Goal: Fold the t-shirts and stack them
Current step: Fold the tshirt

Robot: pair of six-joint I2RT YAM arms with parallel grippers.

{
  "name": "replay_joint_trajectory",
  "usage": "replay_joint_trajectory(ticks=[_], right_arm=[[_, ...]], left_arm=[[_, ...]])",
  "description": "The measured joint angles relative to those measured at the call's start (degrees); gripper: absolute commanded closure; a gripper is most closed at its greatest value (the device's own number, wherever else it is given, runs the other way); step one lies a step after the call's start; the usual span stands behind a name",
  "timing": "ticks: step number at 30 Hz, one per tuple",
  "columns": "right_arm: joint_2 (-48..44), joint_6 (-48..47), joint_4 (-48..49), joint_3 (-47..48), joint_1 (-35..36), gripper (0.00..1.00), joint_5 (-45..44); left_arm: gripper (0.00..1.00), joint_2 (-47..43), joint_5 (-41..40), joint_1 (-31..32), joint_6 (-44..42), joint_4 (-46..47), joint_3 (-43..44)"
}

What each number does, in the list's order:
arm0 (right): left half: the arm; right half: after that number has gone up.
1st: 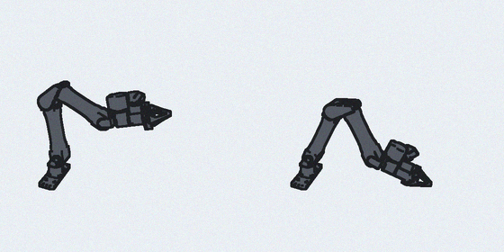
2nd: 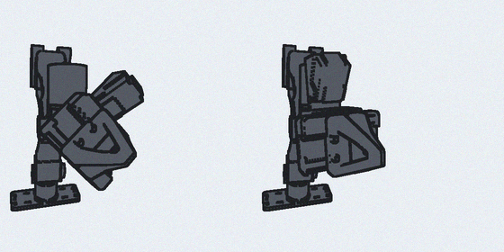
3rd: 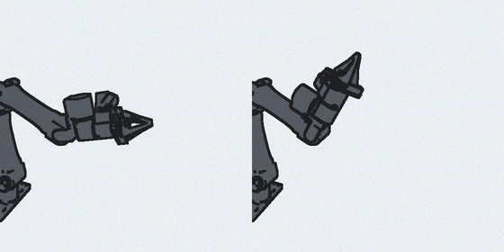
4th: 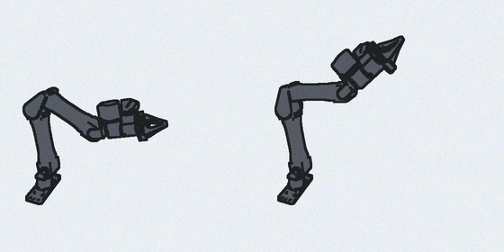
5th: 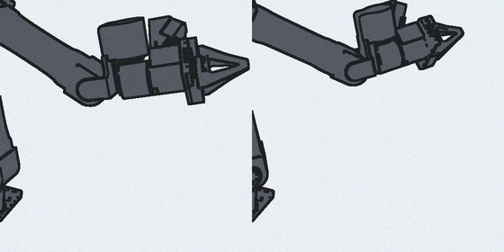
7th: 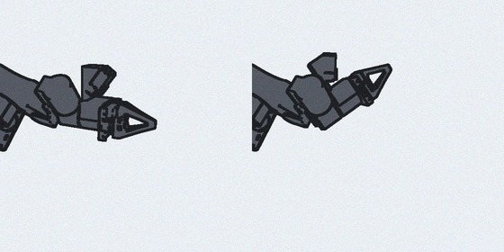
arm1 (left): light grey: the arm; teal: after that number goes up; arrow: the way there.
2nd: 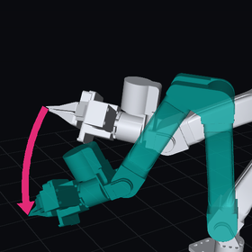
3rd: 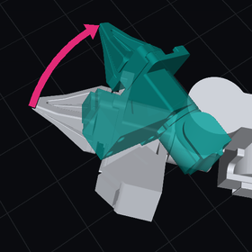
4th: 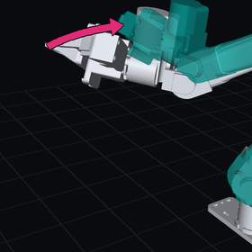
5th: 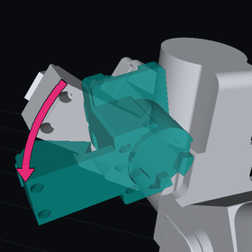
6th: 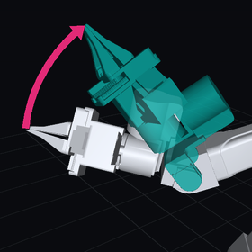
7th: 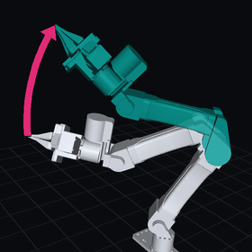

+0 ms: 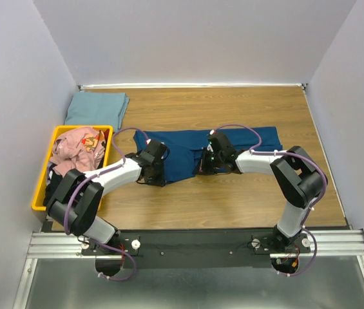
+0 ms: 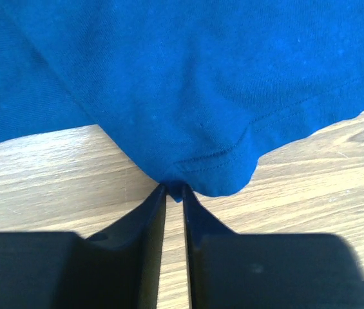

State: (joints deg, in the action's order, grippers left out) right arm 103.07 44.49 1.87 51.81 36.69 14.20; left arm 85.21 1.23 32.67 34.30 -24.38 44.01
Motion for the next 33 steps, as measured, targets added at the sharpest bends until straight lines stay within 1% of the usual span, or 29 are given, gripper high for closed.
replay_joint_trajectory(ticks=[1,4,9,12,15,19,23,29,33], right_arm=[[0.0,0.0,0.0,0.0,0.0,0.99,0.0],[-0.1,-0.4,0.0,0.0,0.0,0.99,0.0],[-0.7,-1.1,-0.5,0.0,0.0,0.99,0.0],[-1.9,-1.7,-1.5,0.0,0.0,0.99,-0.1],[-2.8,-2.4,-3.0,1.3,0.0,0.99,-0.1],[-2.8,-3.0,-5.0,5.0,0.0,0.99,-0.1],[-2.1,-3.6,-6.3,9.8,-0.4,0.99,-0.1],[1.3,-4.5,-8.7,16.3,-2.5,0.99,0.0],[5.2,-5.1,-10.0,20.3,-4.0,0.98,0.4]], left_arm=[[0.92,0.3,-0.3,0.3,0.1,-0.2,0.2],[1.00,0.5,-0.7,0.5,0.6,-0.4,0.4],[1.00,0.5,-1.9,0.8,1.0,-1.9,1.0],[1.00,0.5,-3.4,0.9,0.8,-5.0,2.1],[1.00,0.5,-4.8,0.7,0.2,-8.1,4.5],[1.00,1.1,-6.2,-0.1,-1.4,-9.8,10.1],[1.00,2.1,-7.4,-2.9,-3.7,-9.6,15.0],[1.00,4.1,-8.0,-9.6,-7.1,-8.8,17.7],[1.00,6.9,-7.8,-11.7,-8.9,-7.4,20.4]])
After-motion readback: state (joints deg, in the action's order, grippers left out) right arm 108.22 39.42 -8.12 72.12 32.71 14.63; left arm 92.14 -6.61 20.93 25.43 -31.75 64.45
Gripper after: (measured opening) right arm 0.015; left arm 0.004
